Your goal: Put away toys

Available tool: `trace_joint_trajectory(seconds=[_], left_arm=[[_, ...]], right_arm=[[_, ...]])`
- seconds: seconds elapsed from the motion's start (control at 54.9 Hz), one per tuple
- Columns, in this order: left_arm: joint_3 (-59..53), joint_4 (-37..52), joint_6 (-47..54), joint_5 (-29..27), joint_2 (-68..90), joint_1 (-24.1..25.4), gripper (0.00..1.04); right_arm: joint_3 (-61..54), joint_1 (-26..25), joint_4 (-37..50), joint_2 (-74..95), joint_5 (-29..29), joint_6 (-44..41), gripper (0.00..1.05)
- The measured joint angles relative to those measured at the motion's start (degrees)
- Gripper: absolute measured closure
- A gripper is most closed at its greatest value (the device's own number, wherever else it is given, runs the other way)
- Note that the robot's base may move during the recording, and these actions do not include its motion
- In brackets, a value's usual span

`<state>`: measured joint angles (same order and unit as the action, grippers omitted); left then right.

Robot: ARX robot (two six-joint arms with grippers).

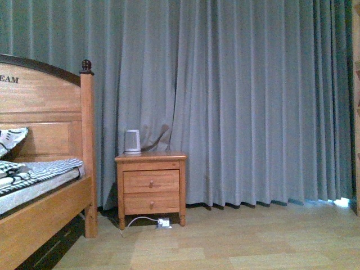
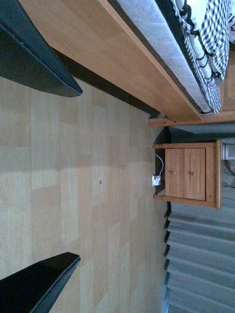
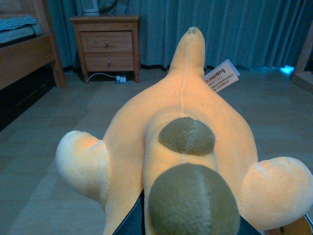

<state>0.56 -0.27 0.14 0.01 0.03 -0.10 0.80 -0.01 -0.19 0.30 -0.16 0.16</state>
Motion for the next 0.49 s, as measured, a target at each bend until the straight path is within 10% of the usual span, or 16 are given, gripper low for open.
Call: trace_joint_trajectory(seconds=[0.491], left_arm=[[0.0,0.0,0.0,0.0,0.0,0.0,0.06]], right_arm=[[0.0,0.0,0.0,0.0,0.0,0.0,0.94]])
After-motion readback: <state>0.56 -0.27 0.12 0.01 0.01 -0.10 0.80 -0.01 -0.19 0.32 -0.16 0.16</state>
